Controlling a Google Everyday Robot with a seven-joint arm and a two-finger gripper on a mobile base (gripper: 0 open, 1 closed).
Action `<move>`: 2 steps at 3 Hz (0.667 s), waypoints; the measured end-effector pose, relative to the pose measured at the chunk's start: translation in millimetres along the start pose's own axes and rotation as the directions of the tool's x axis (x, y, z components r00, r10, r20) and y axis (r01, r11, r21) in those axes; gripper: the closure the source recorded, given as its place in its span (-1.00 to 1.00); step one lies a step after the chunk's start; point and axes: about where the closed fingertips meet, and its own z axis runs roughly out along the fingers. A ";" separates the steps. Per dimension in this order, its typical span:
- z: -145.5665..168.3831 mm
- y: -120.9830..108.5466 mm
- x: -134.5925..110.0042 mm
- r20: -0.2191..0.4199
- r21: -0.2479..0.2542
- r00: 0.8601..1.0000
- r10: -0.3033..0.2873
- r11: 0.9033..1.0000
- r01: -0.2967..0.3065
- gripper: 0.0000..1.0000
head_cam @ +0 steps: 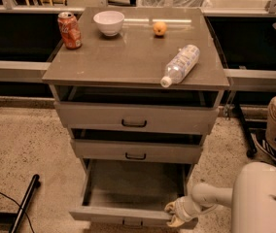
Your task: Open bottom drawer
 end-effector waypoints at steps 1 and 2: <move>0.3 6.0 -1.5 -0.012 -0.011 1.000 -0.013 1.000 0.013 -0.18; 0.4 7.0 -1.7 -0.014 -0.013 1.000 -0.015 1.000 0.015 -0.80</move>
Offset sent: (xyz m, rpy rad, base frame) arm -0.0065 0.0009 0.0002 -0.0140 0.0020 0.0170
